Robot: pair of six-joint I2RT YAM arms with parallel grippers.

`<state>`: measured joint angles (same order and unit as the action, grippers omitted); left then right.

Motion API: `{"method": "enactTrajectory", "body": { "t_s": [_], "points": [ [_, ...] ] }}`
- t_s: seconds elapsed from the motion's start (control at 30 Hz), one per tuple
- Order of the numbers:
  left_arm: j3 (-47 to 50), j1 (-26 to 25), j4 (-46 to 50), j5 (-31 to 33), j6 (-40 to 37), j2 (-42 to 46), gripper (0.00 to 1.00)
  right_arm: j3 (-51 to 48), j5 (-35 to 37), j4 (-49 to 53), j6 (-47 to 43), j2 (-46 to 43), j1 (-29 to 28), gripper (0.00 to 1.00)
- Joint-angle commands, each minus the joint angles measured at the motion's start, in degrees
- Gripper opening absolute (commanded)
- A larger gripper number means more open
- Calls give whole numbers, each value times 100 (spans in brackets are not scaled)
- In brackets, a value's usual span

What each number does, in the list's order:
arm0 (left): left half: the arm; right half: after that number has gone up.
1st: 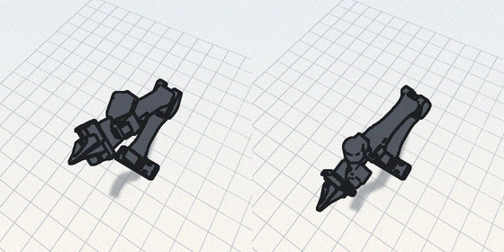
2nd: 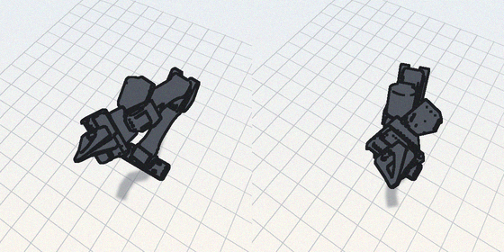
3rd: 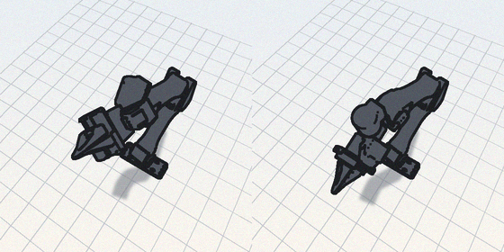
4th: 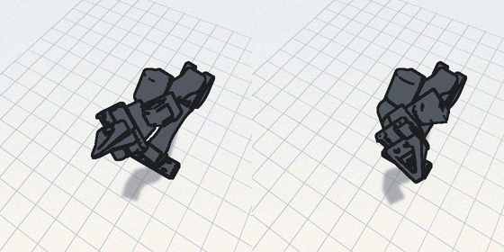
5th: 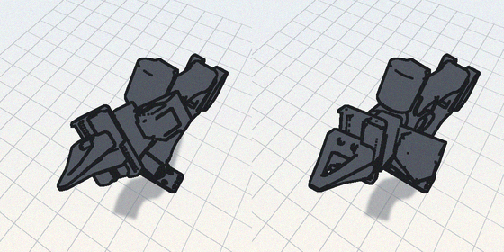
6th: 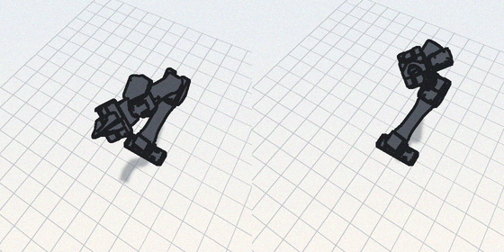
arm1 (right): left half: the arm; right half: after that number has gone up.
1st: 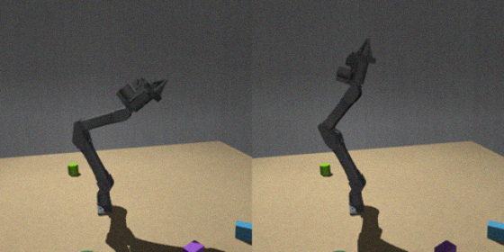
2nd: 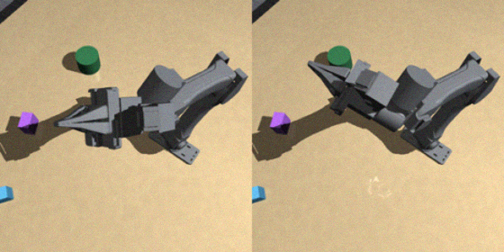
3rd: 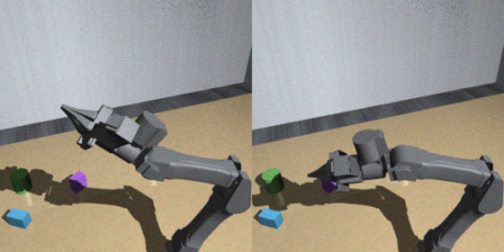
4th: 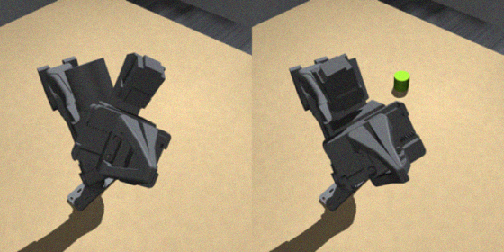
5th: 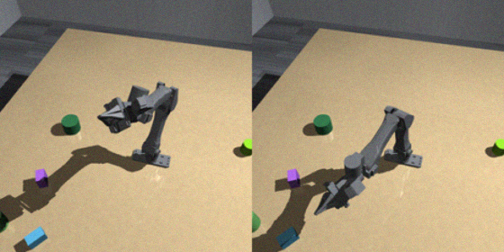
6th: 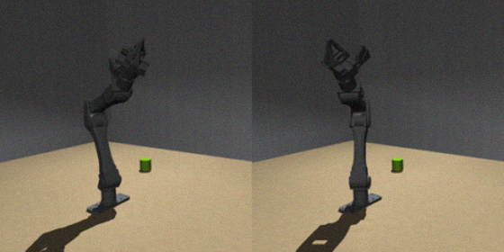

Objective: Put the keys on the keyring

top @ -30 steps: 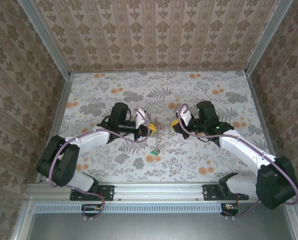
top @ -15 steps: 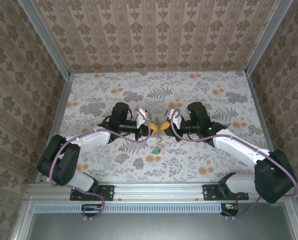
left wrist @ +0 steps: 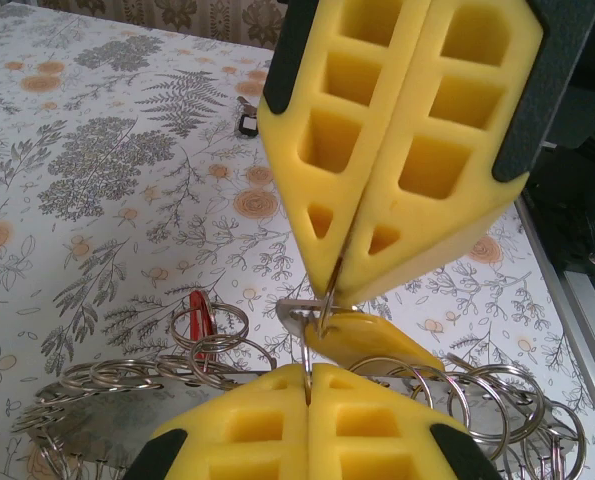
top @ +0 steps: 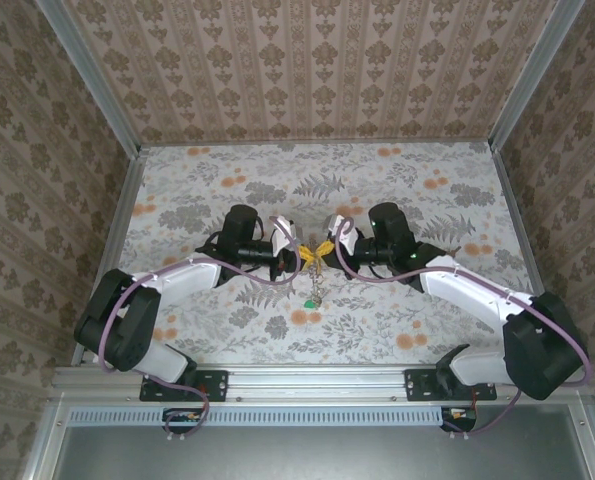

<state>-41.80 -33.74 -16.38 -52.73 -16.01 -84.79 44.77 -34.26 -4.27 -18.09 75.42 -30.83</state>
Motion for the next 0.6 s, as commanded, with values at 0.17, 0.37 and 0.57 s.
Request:
{"method": "enactTrajectory", "body": {
  "t_s": [0.17, 0.37, 0.57],
  "points": [
    [-254, -28, -208, -247, 87, -6, 0, 215, 337, 74, -79, 138, -99, 0],
    [-210, -28, -225, -258, 79, 40, 0, 279, 1688, 464, -156, 151, -134, 0],
    [-214, -28, -227, -258, 45, 35, 0, 365, 1826, 736, 8, 254, -125, 0]
  ]
}}
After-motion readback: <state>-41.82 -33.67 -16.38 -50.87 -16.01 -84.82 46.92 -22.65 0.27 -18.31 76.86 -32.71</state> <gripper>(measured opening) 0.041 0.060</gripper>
